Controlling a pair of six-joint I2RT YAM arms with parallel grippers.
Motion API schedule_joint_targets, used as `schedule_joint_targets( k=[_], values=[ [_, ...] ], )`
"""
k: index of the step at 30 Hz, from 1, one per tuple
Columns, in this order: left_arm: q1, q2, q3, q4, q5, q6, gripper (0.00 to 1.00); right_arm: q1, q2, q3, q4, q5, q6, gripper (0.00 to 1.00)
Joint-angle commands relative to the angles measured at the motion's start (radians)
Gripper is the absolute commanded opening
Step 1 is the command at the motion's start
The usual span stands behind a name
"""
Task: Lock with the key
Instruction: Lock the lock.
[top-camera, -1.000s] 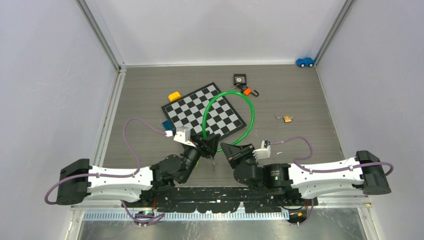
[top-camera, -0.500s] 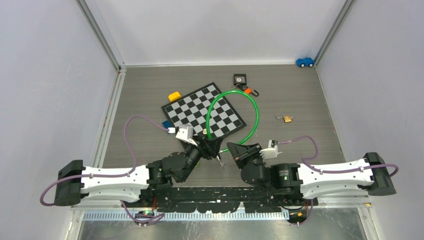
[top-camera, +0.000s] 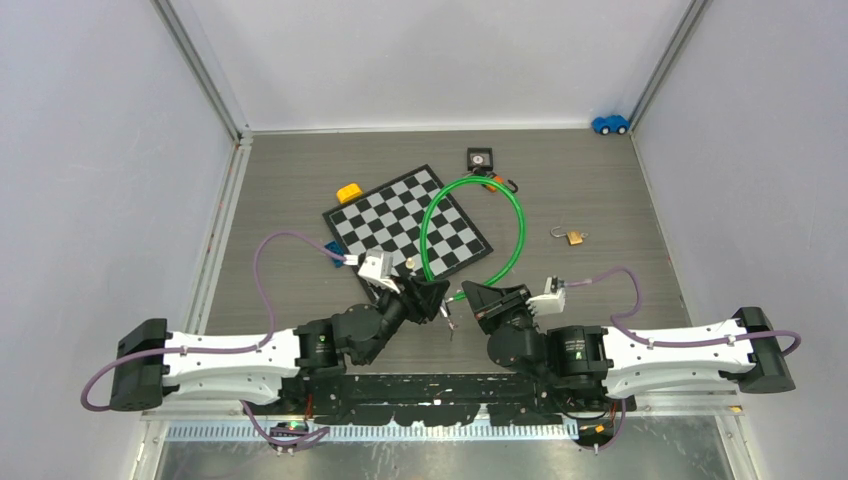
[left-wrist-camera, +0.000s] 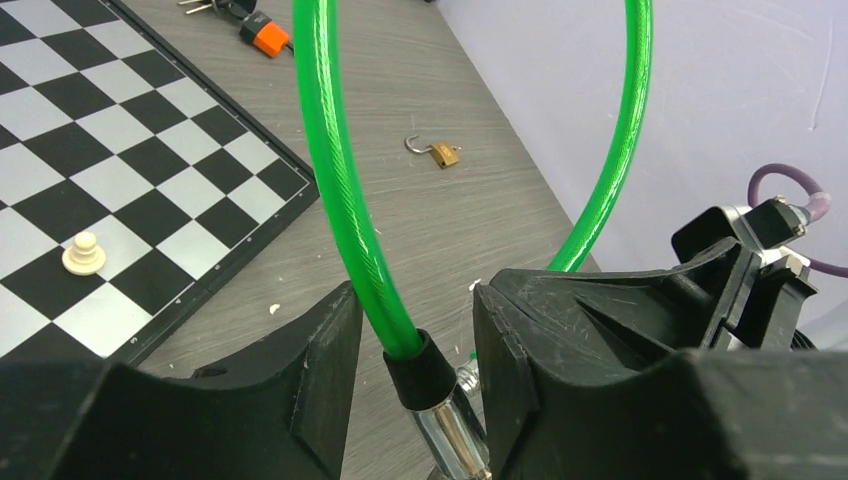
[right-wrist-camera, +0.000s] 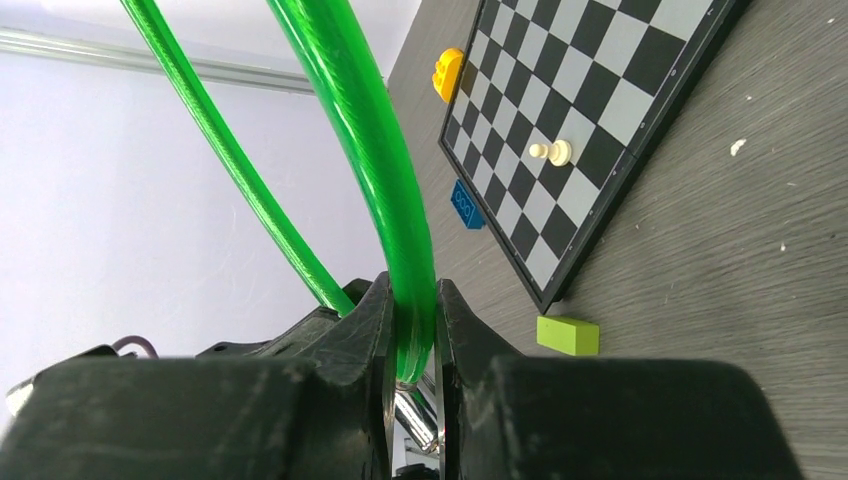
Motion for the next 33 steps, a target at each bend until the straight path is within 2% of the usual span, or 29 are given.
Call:
schedule_joint_targets(
  k=[1, 4, 14, 22, 33],
  values=[
    [-0.003, 0.017, 0.046, 0.022, 0.004, -0.024, 0.46, 0.004, 0.006, 0.022, 0.078, 0.097, -0.094, 0.00],
    [-0.002, 0.020, 0.050, 0.025, -0.014, -0.024, 0.46, 0.004, 0.013, 0.021, 0.138, 0.081, -0.193, 0.00],
    [-0.001, -0.022, 0.037, 0.020, -0.078, -0.012, 0.46, 0.004, -0.006, -0.039, 0.313, 0.030, -0.374, 0.00],
    [0.007, -0.043, 0.036, 0.021, -0.090, 0.001, 0.45, 0.005, -0.002, -0.051, 0.353, 0.013, -0.401, 0.01],
    [0.008, -0.063, 0.025, 0.012, -0.096, -0.009, 0.33, 0.004, -0.002, -0.051, 0.362, 0.006, -0.444, 0.00]
  ],
)
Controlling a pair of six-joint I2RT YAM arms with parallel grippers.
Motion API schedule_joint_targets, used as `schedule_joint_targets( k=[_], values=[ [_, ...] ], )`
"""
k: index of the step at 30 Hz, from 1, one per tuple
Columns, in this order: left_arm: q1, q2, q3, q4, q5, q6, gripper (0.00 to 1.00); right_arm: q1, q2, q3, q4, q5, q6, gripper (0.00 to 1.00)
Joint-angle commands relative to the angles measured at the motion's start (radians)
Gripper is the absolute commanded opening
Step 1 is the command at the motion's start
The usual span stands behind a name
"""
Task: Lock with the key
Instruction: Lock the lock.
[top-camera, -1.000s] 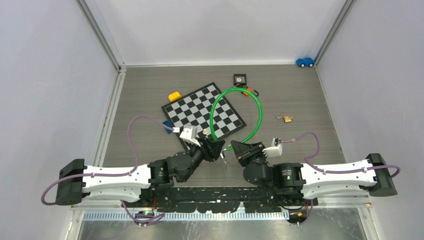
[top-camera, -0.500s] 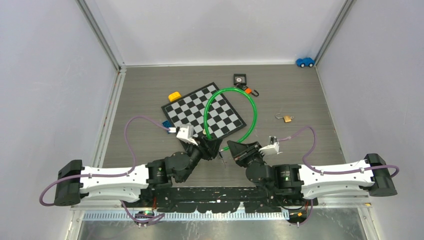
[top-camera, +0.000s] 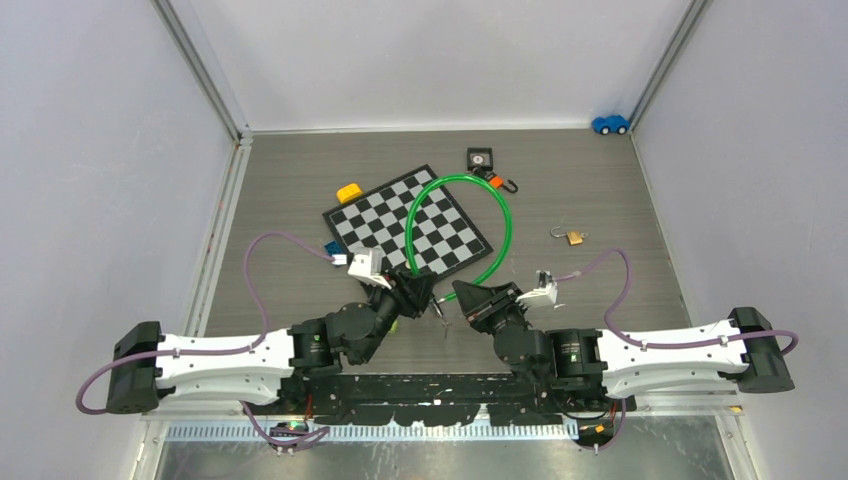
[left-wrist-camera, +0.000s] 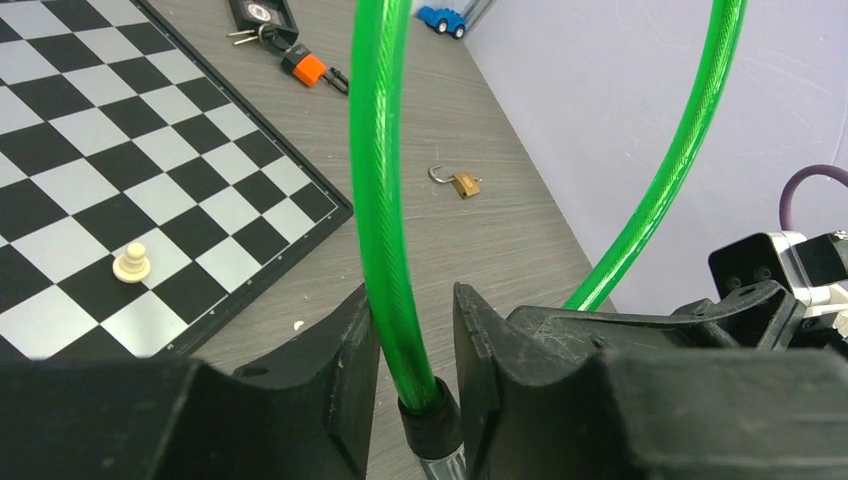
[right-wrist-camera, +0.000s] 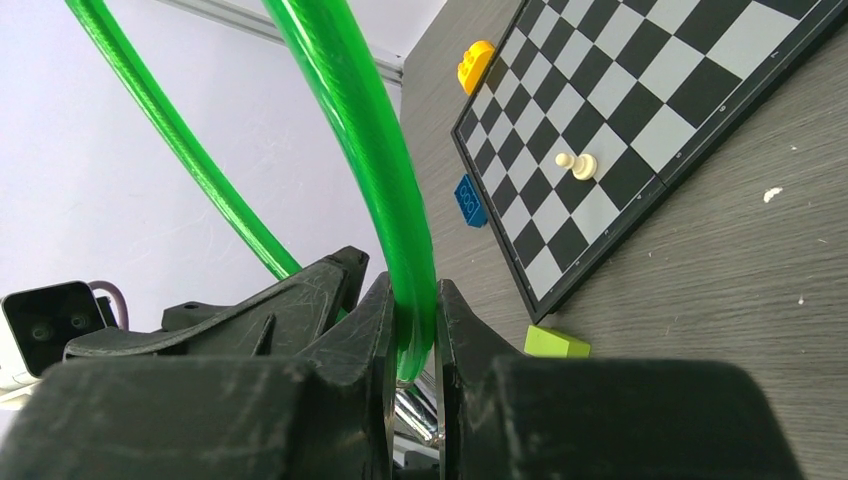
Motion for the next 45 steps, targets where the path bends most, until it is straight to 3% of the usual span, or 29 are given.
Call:
schedule_joint_targets(
  k=[1, 5, 6, 18, 26, 37, 45],
  values=[
    [0.002, -0.034, 0.016, 0.034, -0.020, -0.006, 0.29, 0.005, -0.014, 0.003, 0.051, 0.021, -0.046, 0.00],
    [0.002, -0.027, 0.018, 0.037, -0.013, -0.016, 0.01, 0.004, -0.008, 0.002, 0.061, 0.025, -0.048, 0.00],
    [0.002, -0.021, 0.017, 0.039, -0.006, -0.018, 0.00, 0.004, -0.006, 0.001, 0.065, 0.026, -0.048, 0.00],
    [0.001, 0.027, -0.008, 0.180, -0.028, -0.003, 0.00, 0.006, 0.102, -0.016, 0.090, 0.004, 0.195, 0.00],
    [0.001, 0.025, -0.006, 0.210, -0.030, 0.040, 0.00, 0.007, 0.173, -0.012, 0.140, -0.052, 0.223, 0.01],
    [0.001, -0.003, -0.028, 0.214, -0.019, 0.068, 0.00, 0.008, 0.048, -0.060, 0.089, -0.019, 0.173, 0.33],
    [0.001, 0.018, -0.022, 0.230, -0.002, 0.178, 0.00, 0.008, -0.024, -0.074, 0.020, -0.002, 0.159, 0.56]
  ],
)
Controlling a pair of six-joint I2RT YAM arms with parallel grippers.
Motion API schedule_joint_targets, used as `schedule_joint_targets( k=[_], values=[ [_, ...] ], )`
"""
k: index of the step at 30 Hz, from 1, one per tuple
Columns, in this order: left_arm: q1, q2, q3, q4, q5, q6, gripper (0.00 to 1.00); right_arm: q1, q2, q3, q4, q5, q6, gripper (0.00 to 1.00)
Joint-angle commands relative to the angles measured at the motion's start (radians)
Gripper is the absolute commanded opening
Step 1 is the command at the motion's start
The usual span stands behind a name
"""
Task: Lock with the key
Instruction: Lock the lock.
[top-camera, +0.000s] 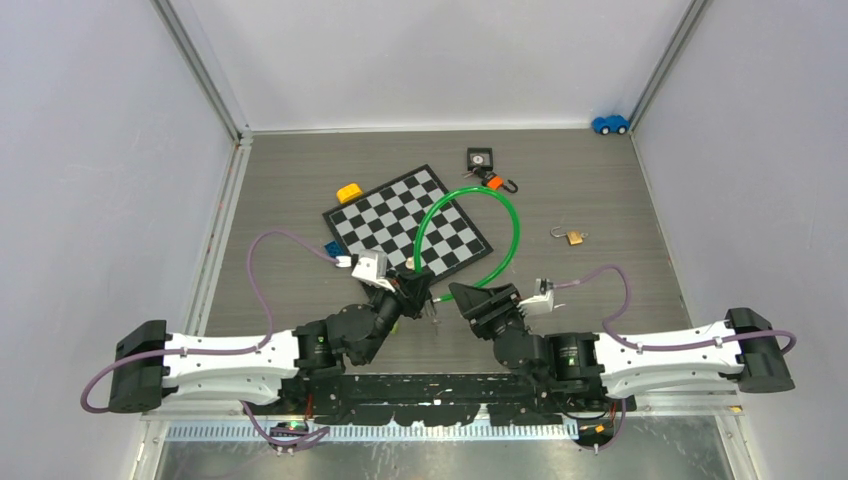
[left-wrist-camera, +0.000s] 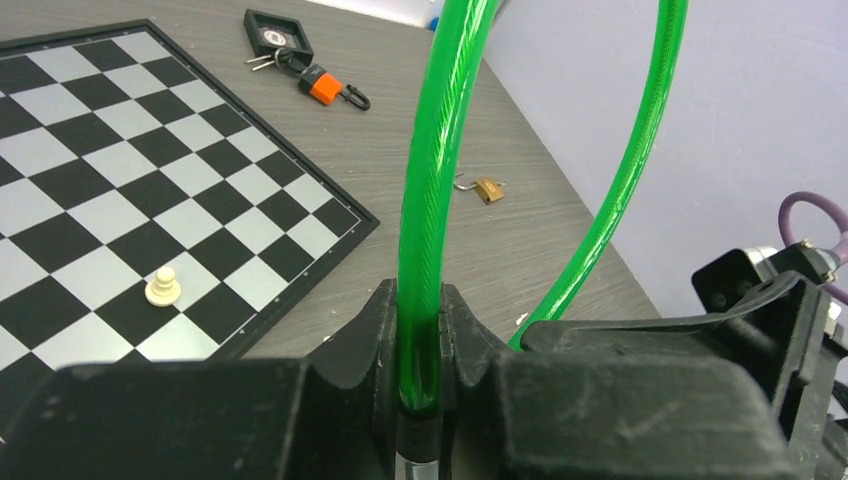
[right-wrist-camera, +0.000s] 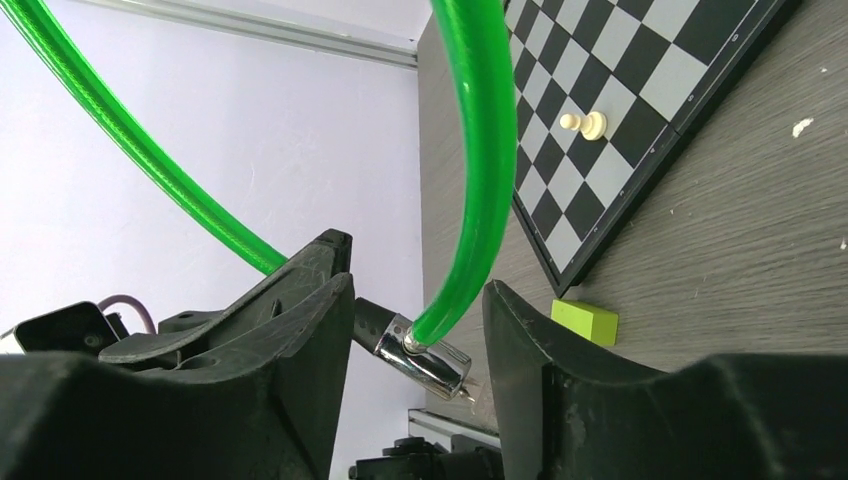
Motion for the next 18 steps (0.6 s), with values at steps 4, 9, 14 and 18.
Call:
schedule_joint_targets(
  k=[4, 9, 14, 18],
  values=[
    [-0.003, 0.024, 0.021, 0.151, 0.002, 0.120, 0.00, 0.005, -0.046, -0.008, -0.053, 0.018, -0.013, 0.64],
    [-0.002, 0.054, 0.044, 0.168, -0.002, 0.160, 0.00, 0.007, -0.059, -0.027, -0.072, -0.018, -0.005, 0.70],
    [-0.002, 0.066, 0.054, 0.184, -0.018, 0.194, 0.00, 0.028, -0.086, -0.034, -0.075, -0.030, -0.071, 0.74],
    [0.002, 0.068, 0.050, 0.199, -0.028, 0.201, 0.00, 0.047, -0.118, -0.036, -0.085, -0.032, -0.109, 0.75]
  ],
)
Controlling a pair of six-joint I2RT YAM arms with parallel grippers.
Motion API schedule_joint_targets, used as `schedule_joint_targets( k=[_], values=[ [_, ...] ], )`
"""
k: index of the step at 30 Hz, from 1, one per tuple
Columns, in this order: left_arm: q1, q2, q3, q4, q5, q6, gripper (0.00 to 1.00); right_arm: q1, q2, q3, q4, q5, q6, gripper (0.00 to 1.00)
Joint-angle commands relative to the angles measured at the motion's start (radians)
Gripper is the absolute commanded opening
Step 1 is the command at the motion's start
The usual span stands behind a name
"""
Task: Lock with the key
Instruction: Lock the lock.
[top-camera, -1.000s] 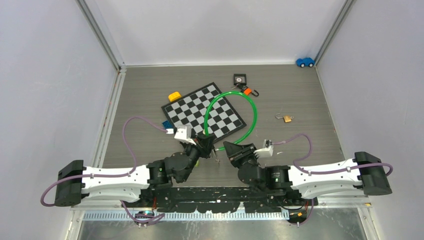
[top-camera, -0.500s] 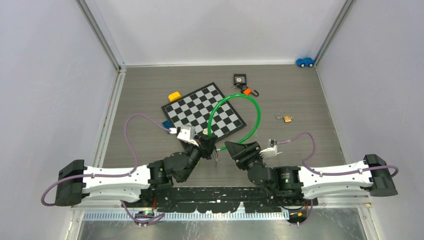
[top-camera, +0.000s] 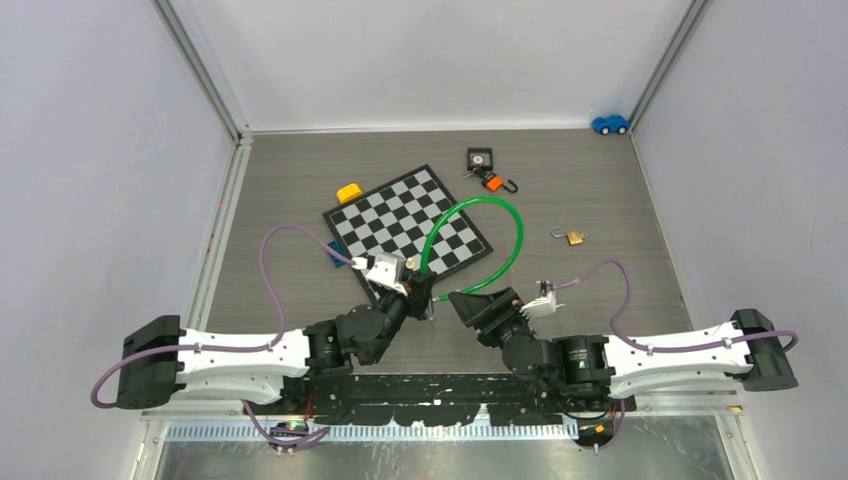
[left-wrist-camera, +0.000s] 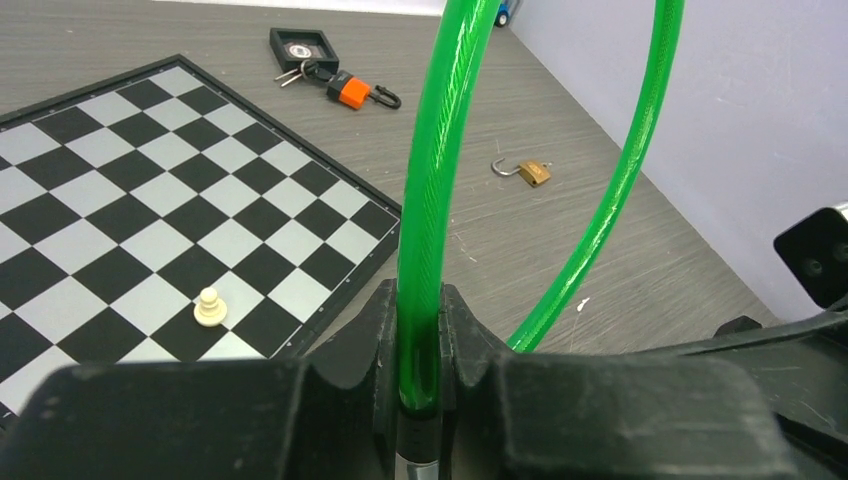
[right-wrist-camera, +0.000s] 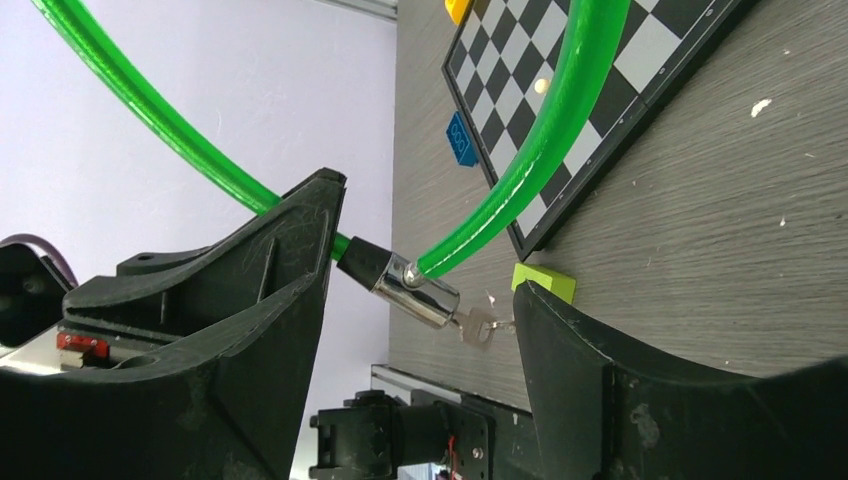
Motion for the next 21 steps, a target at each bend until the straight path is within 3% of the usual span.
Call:
schedule_joint_targets(
  k=[1, 8, 14, 21],
  values=[
    [0.003, -0.007, 0.049, 0.146, -0.036, 0.025, 0.00, 0.024, -0.047, -0.004, -0.008, 0.019, -0.076, 0.75],
    [0.020, -0.037, 0.074, 0.157, -0.049, 0.041, 0.00, 0.035, -0.083, 0.000, 0.024, -0.065, -0.304, 0.75],
    [0.033, -0.098, 0.125, 0.126, -0.066, 0.040, 0.00, 0.036, -0.149, -0.055, 0.345, -0.283, -0.741, 0.73],
    [0.034, -0.179, 0.156, 0.128, -0.031, 0.026, 0.00, 0.035, -0.230, -0.076, 0.464, -0.445, -0.891, 0.64]
  ],
)
